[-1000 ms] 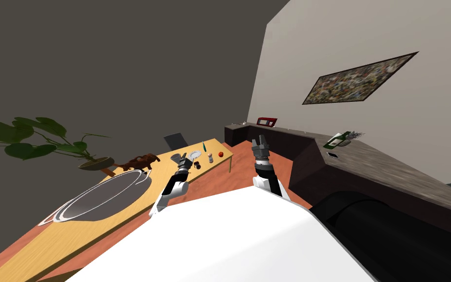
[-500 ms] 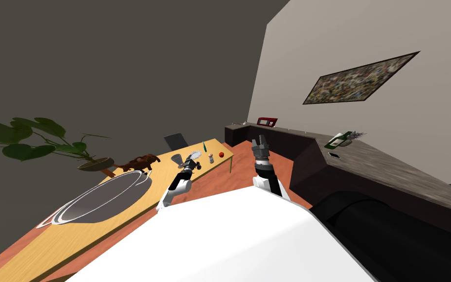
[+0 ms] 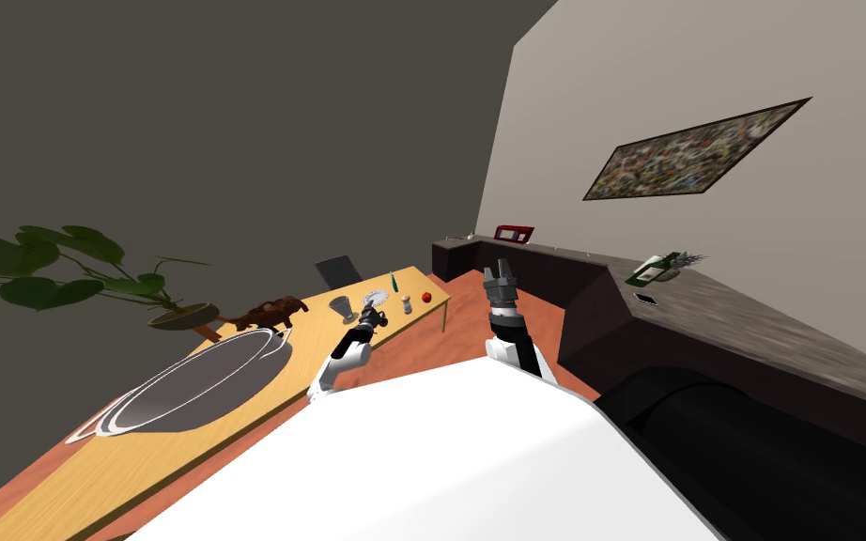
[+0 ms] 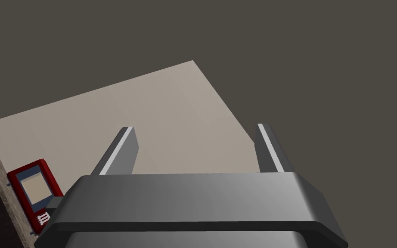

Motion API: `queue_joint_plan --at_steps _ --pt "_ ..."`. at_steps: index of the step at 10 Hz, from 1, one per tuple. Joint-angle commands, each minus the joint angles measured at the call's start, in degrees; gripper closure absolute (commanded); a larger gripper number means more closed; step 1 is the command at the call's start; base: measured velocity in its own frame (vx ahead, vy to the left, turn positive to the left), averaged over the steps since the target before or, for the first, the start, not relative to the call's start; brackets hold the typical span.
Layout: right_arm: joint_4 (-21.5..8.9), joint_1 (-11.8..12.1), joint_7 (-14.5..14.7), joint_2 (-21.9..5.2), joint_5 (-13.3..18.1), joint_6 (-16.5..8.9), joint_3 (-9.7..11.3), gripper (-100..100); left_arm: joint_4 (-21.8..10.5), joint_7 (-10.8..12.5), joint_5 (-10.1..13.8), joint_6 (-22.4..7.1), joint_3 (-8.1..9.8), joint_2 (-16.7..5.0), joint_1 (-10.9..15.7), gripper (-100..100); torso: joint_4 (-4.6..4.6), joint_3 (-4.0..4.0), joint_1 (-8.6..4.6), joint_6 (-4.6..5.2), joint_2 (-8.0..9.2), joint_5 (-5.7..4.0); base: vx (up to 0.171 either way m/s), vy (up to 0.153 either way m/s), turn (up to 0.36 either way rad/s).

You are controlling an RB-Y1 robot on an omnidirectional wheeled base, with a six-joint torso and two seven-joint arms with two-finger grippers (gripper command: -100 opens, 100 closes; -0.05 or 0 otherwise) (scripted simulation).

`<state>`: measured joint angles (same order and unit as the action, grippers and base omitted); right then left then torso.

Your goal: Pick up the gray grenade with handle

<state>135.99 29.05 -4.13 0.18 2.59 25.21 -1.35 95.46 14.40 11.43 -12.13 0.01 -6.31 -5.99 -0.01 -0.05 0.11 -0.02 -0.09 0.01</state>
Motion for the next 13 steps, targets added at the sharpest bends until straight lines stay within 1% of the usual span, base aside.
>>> queue_joint_plan --at_steps 1,2,3,4,5,6,8,9,12,13 --pt "0.00 0.00 0.00 0.00 0.00 0.00 0.00 0 -1.35 0.50 -0.33 -2.86 -0.58 0.02 0.92 -100 0.00 0.00 0.00 0.00 0.00 0.00 0.022 0.035 0.004" --pt "0.00 0.00 0.00 0.00 0.00 0.00 0.00 0 -1.35 0.50 -0.33 -3.36 -0.58 0.02 0.92 -100 0.00 0.00 0.04 0.00 -0.01 0.01 0.025 0.030 -0.001" --pt "0.00 0.00 0.00 0.00 0.00 0.00 0.00 0 -2.59 0.92 -0.60 -5.60 -1.08 -0.01 1.74 -100 0.00 0.00 0.02 0.00 -0.01 0.00 0.032 0.032 0.004" --pt "0.00 0.00 0.00 0.00 0.00 0.00 0.00 0 -2.59 0.92 -0.60 -5.95 -1.08 -0.01 1.74 -100 -0.01 -0.02 0.03 0.00 -0.03 0.01 0.023 0.026 0.001" --pt "0.00 0.00 0.00 0.00 0.00 0.00 0.00 0 -3.79 1.33 -0.87 -8.22 -1.56 -0.04 2.51 -100 0.00 -0.01 0.00 0.00 -0.01 0.00 0.031 0.038 0.006" --pt "0.00 0.00 0.00 0.00 0.00 0.00 0.00 0 -3.79 1.33 -0.87 -8.44 -1.56 -0.04 2.51 -100 -0.01 -0.02 0.04 0.00 -0.04 0.01 0.026 0.032 -0.003" --pt "0.00 0.00 0.00 0.00 0.00 0.00 0.00 0 -6.05 2.06 -1.38 -12.29 -2.40 -0.12 3.83 -100 0.00 -0.02 0.05 0.00 -0.04 0.01 0.038 0.046 0.007" --pt "0.00 0.00 0.00 0.00 0.00 0.00 0.00 0 -6.05 2.06 -1.38 -13.01 -2.40 -0.12 3.83 -100 -0.02 -0.04 0.10 -0.01 -0.08 0.02 0.040 0.046 -0.002" --pt "0.00 0.01 0.00 0.00 0.00 0.00 0.00 0 -8.95 2.91 -2.04 -18.32 -3.25 0.03 5.05 -100 -0.04 -0.10 0.12 -0.01 -0.18 0.03 0.072 0.056 0.005" --pt "0.00 0.01 0.00 0.00 0.00 0.00 0.00 0 -8.95 2.91 -2.04 -18.33 -3.25 0.03 5.05 -100 -0.05 -0.14 0.13 -0.01 -0.24 0.03 0.059 0.041 0.002"
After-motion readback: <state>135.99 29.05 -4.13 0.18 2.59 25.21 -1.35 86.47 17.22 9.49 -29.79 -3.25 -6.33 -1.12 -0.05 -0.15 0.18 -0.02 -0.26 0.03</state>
